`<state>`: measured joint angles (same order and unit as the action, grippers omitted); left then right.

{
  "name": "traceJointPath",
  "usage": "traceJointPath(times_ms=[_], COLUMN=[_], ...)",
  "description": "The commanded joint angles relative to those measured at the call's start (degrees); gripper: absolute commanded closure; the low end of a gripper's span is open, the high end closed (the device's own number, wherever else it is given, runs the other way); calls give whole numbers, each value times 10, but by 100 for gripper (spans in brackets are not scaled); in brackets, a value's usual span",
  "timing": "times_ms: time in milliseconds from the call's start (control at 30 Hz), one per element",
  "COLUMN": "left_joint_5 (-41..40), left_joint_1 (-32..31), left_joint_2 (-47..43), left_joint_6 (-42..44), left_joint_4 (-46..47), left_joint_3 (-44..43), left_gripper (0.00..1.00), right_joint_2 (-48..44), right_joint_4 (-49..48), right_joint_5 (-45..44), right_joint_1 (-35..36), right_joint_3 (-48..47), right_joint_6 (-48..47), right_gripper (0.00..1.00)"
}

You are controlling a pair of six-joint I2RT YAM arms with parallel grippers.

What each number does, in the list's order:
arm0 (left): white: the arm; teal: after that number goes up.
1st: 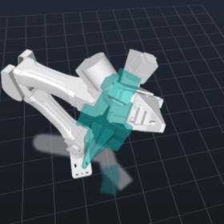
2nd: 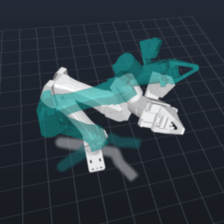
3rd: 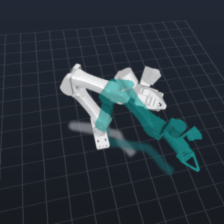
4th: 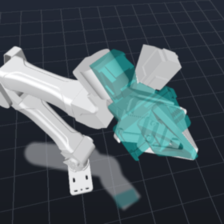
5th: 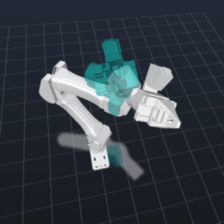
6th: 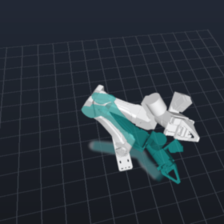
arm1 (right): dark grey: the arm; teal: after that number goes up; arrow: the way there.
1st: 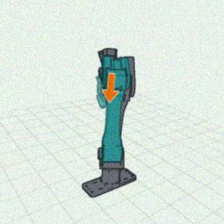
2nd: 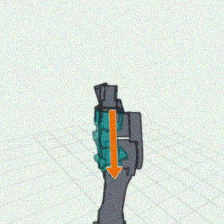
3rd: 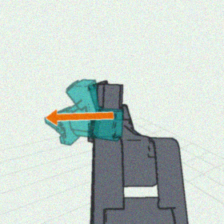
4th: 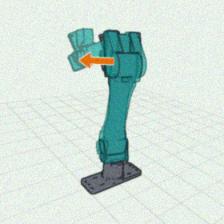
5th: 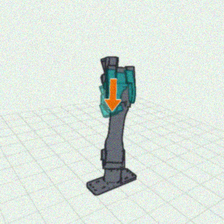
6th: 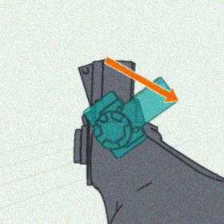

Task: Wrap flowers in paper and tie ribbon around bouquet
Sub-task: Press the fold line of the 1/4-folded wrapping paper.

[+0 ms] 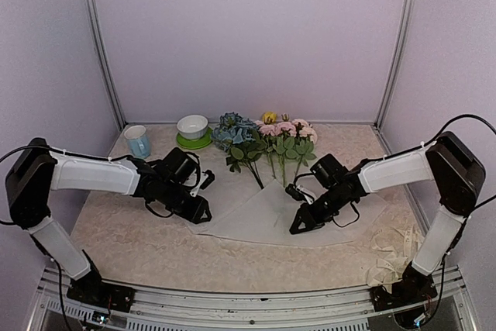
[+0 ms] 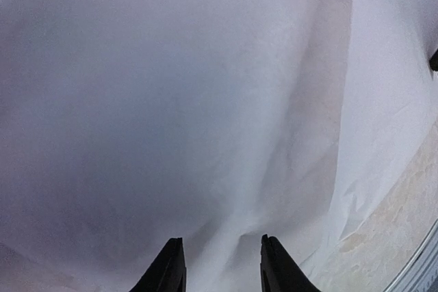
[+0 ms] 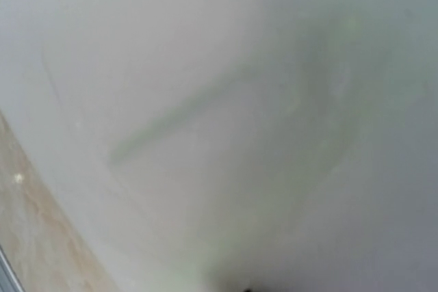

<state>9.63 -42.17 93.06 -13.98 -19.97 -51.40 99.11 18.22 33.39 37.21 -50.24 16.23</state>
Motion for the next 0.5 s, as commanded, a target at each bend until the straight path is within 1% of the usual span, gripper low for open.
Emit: traceJointPath(times_ms=[0,100,167,300,367,467], left_joint_5=[-133,-121,-99,-30,-22,-26], left_joint_1=[-11,-86,-122,-136,-143,-141], left_joint_2=[-28,-16,21,132,172,216], left_joint_6=[26,97,124,132,150,160], left_joint_4=[-50,-12,18,37,38,-12], left_joint_3=[-46,-86,-119,-216,-253,-277], left_gripper=[64,64,64,67,67,67], right_joint_2=[6,11,11,6,4,-2], right_joint_4=[5,17,21,22,25,35], right_joint_5=[-30,-50,-57,-67,-72,-84], right_joint_1=[-2,-2,-1,3,6,11], right_joint_3=[-7,-17,-22,-29,-36,-42], right_joint_6=[8,15,23,37,43,50], right_gripper=[85,85,84,83,83,83])
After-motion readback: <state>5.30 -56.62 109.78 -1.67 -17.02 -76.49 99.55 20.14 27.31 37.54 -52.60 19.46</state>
